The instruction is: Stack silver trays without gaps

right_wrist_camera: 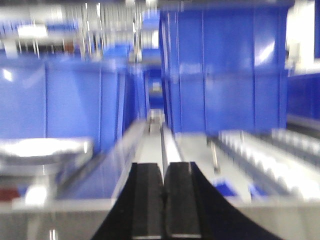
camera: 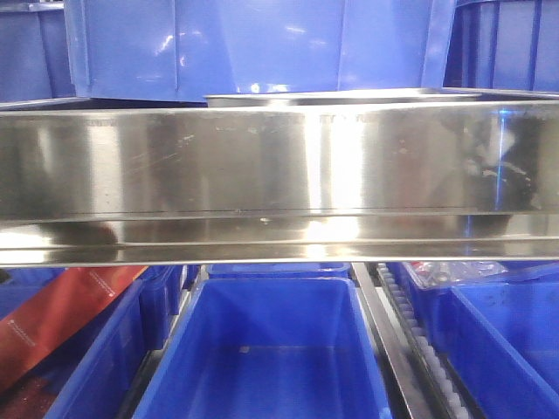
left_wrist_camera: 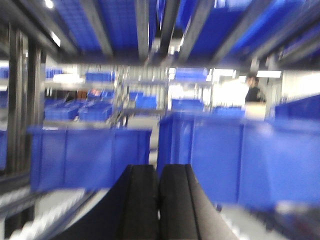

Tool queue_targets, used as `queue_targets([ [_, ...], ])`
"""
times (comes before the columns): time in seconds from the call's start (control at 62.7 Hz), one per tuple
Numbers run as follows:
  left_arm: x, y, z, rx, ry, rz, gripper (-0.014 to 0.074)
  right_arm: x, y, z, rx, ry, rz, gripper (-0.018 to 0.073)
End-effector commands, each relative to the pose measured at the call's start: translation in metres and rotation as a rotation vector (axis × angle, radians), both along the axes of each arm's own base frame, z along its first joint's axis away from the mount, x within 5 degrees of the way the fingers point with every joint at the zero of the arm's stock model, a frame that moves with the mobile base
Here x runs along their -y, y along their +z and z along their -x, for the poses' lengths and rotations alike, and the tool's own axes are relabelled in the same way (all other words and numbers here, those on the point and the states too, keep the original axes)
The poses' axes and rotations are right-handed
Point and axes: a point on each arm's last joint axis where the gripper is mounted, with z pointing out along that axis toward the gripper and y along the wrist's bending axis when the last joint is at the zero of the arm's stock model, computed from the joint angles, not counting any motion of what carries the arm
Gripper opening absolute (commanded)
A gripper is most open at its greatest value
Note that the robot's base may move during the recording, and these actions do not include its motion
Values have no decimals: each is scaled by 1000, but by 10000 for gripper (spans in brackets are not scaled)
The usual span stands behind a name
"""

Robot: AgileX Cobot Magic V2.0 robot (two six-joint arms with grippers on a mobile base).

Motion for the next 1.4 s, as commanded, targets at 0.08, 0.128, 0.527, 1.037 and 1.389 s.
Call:
queue_targets([
  [0.08, -5, 40, 18, -176, 21, -13, -16, -2, 41, 11, 38, 24, -72, -79],
  [0.128, -8, 53, 28, -224, 46, -39, -16, -4, 58, 18, -2, 35, -74, -79],
  [0.527, -28, 165, 23, -423, 298, -216, -16, -7, 164, 55, -315, 5, -14, -79],
  [1.037, 42, 153, -151, -969, -170, 14, -16, -12, 193, -85, -809, 217, -255, -79],
  [1.389, 164, 143, -230, -1057, -246, -248, -16, -28, 173, -200, -1000, 326, -209, -79],
])
